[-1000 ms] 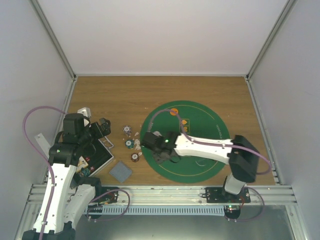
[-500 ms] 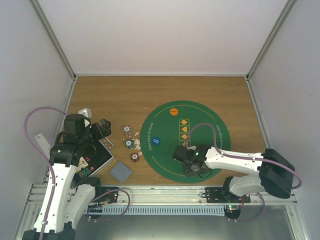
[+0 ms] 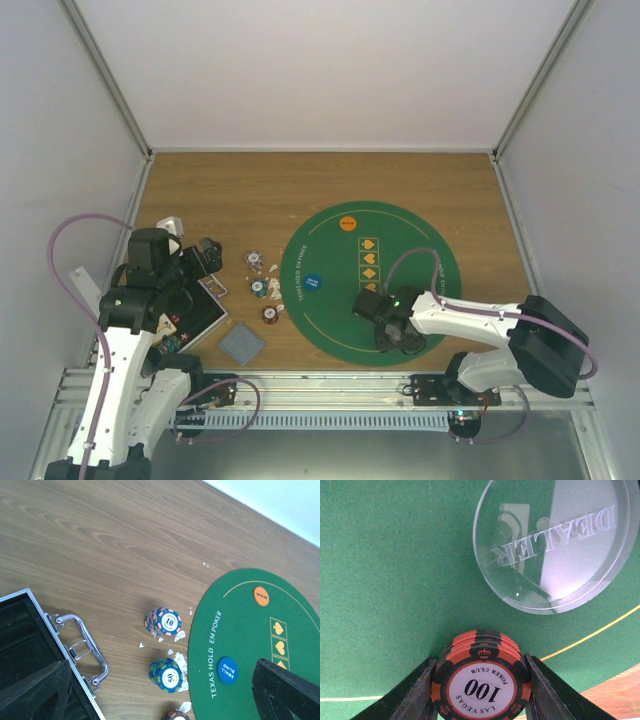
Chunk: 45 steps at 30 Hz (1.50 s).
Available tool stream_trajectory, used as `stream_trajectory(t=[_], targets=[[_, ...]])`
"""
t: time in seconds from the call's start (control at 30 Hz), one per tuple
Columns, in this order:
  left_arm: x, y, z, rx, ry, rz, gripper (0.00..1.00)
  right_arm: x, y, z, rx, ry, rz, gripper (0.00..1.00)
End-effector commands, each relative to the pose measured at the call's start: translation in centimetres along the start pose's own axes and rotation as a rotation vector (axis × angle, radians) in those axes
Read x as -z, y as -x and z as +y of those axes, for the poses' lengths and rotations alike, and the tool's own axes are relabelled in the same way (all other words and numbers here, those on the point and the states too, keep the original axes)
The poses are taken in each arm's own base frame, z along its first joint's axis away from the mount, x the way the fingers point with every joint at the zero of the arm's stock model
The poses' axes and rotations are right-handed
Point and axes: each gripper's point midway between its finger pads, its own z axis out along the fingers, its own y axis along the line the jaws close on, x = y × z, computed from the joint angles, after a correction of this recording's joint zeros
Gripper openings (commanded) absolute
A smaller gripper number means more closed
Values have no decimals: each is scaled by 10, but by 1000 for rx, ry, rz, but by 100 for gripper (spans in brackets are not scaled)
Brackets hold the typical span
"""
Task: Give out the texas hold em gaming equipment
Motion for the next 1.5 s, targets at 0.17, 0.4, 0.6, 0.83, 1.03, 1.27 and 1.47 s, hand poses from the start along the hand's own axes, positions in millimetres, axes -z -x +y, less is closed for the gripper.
stream_trajectory(t=[0.17,0.4,0.6,0.83,1.03,1.27,1.47], targets=[[1,9,-3,8,-19,-42,99,-8,0,-8,-80,-31,3,44],[-3,8,-4,14,-25,-41,99,-8,0,-9,-83,-32,5,51],[-3,9,-4,18,-29,-46,99,1,5,-9,-91,-32,-16,60],[-1,10,-4,17,-29,-53,99,61,53,36,6,146,-180,78],[-1,11,-5,20,-36,-55,99,106,92,105,237,284,-313,82],[0,11,-3,24,-22,-58,99,102,93,215,546,319,-346,76],[-3,8,-4,27,-32,-46,99,93,85,280,779,330,-357,77]])
